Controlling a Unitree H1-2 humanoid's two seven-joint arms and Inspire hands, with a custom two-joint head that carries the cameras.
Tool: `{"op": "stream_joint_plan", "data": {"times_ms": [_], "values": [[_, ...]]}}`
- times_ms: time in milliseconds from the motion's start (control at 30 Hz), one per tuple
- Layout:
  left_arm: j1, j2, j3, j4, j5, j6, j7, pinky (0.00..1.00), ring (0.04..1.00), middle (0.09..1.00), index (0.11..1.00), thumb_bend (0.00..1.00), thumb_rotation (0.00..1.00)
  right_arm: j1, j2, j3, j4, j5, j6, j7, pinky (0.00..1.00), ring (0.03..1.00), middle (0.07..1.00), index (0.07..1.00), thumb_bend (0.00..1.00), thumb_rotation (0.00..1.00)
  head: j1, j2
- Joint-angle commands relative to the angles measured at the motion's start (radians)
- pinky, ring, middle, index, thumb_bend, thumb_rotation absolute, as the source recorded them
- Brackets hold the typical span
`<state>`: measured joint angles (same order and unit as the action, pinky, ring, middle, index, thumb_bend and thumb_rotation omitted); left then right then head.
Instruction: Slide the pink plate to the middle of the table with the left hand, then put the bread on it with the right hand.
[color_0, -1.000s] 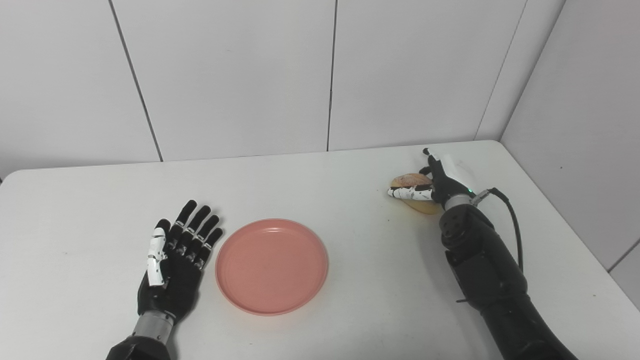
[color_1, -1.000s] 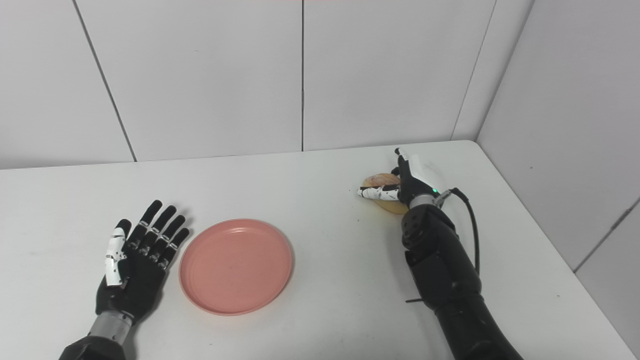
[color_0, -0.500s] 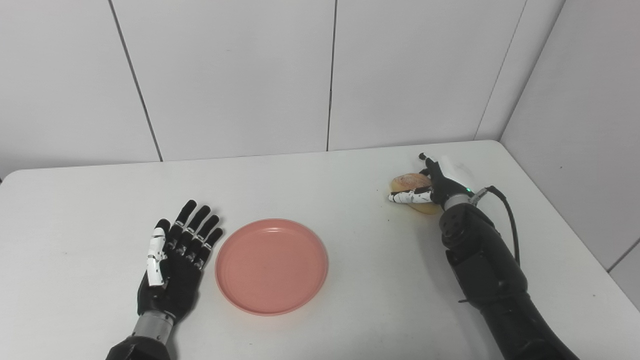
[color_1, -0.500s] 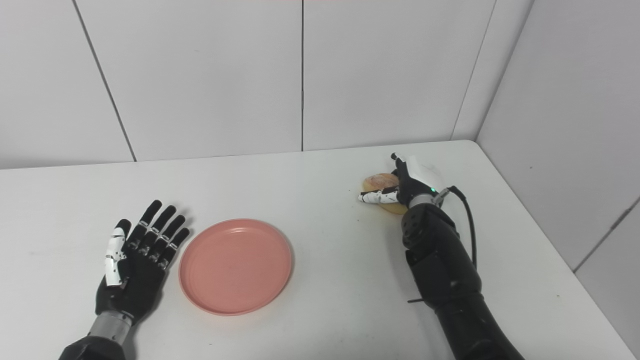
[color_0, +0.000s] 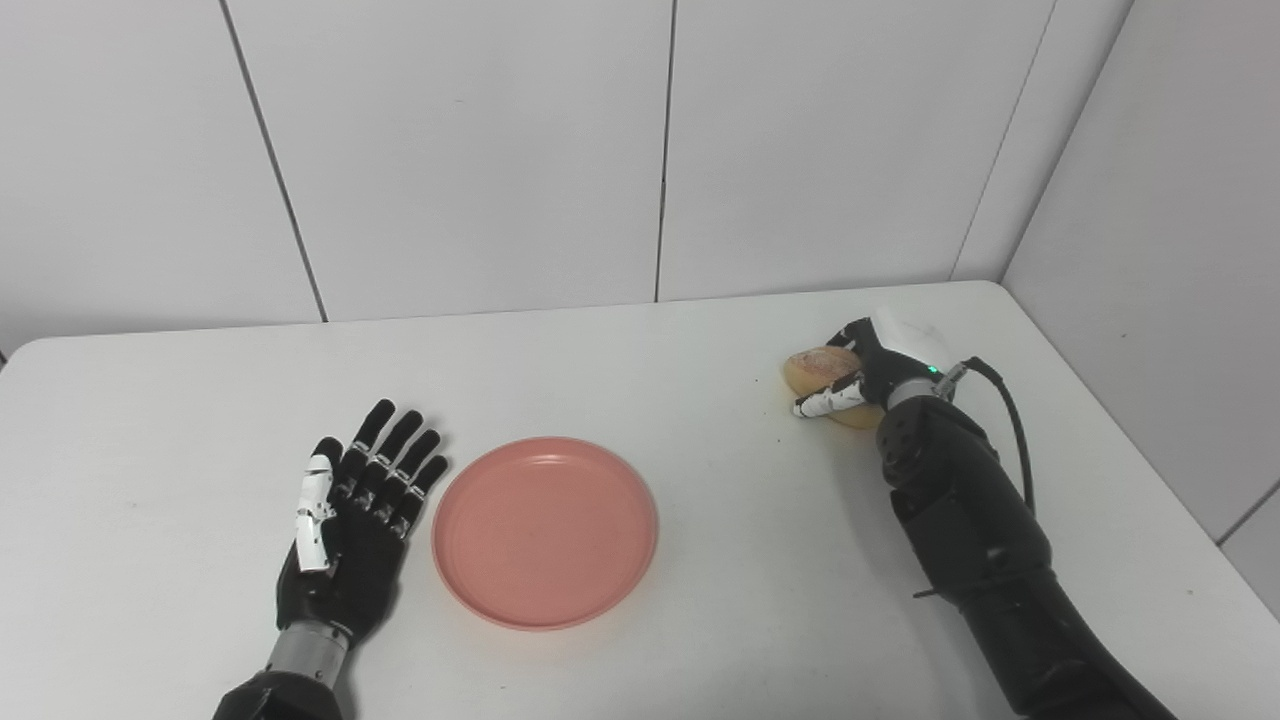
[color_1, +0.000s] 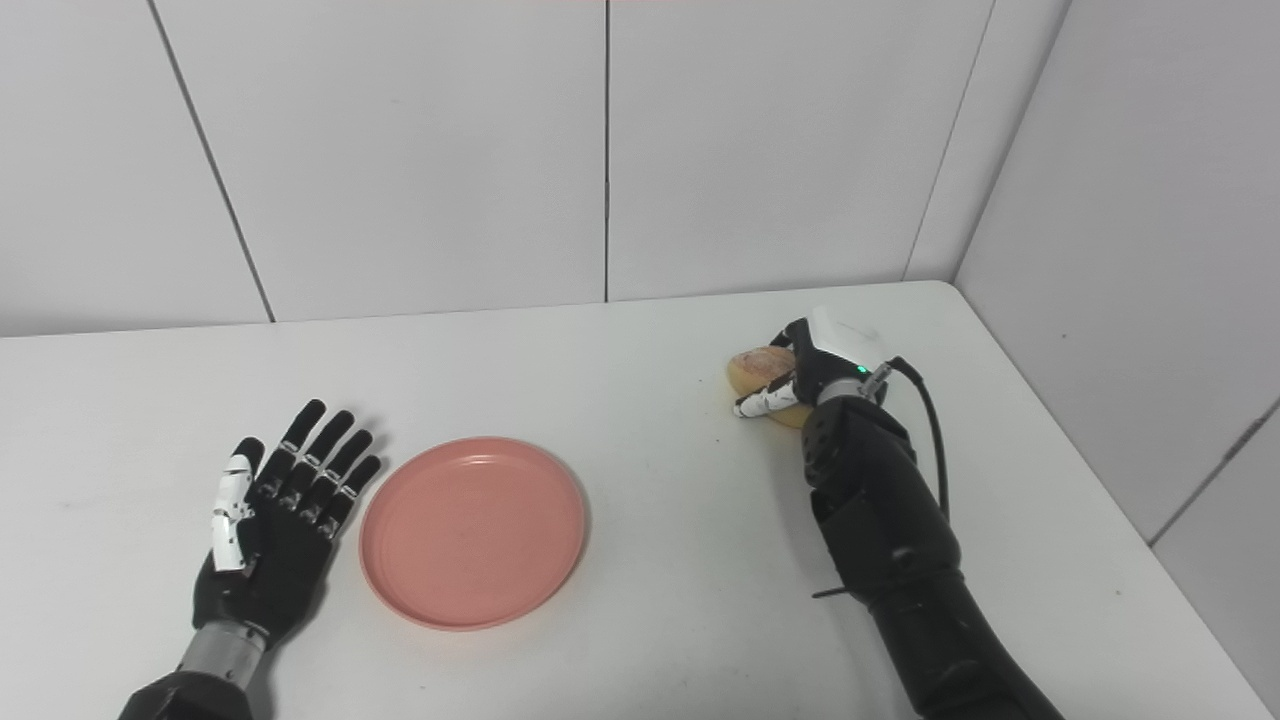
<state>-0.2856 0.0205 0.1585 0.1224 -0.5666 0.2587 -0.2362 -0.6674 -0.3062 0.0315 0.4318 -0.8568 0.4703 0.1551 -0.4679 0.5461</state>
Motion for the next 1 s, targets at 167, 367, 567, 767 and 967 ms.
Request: {"op": "stream_joint_plan", "data": {"times_ms": [167, 367, 567, 767, 967], "values": [[0.037, 0.002, -0.006, 0.031, 0.022, 0.033, 0.020, 0.92, 0.897, 0.898, 0.892, 0.35, 1.00, -0.031, -0.019, 0.000, -0.044, -0.019, -0.001, -0.022, 0.29, 0.378, 0.480, 0.484, 0.53, 0.00, 0.003, 0.003], [0.036, -0.001, -0.006, 0.030, 0.026, 0.035, 0.028, 0.91, 0.892, 0.894, 0.888, 0.35, 1.00, -0.023, -0.018, 0.008, -0.111, -0.027, -0.001, -0.033, 0.28, 0.371, 0.487, 0.477, 0.53, 0.00, 0.006, 0.001], [0.036, -0.001, -0.008, 0.036, 0.022, 0.031, 0.020, 0.91, 0.898, 0.901, 0.895, 0.35, 1.00, -0.017, -0.001, -0.015, -0.212, -0.065, -0.001, 0.014, 0.29, 0.383, 0.473, 0.492, 0.53, 0.00, 0.012, 0.001], [0.038, -0.005, -0.010, 0.032, 0.025, 0.028, 0.022, 0.91, 0.897, 0.898, 0.889, 0.35, 1.00, -0.016, 0.023, -0.032, -0.322, -0.095, -0.001, 0.054, 0.28, 0.376, 0.453, 0.517, 0.52, 0.00, 0.021, 0.002], [0.042, -0.009, -0.020, 0.028, 0.034, 0.020, 0.022, 0.91, 0.895, 0.900, 0.891, 0.35, 1.00, -0.014, 0.038, -0.016, -0.418, -0.122, -0.001, 0.092, 0.28, 0.364, 0.446, 0.521, 0.52, 0.00, 0.051, 0.005]]}}
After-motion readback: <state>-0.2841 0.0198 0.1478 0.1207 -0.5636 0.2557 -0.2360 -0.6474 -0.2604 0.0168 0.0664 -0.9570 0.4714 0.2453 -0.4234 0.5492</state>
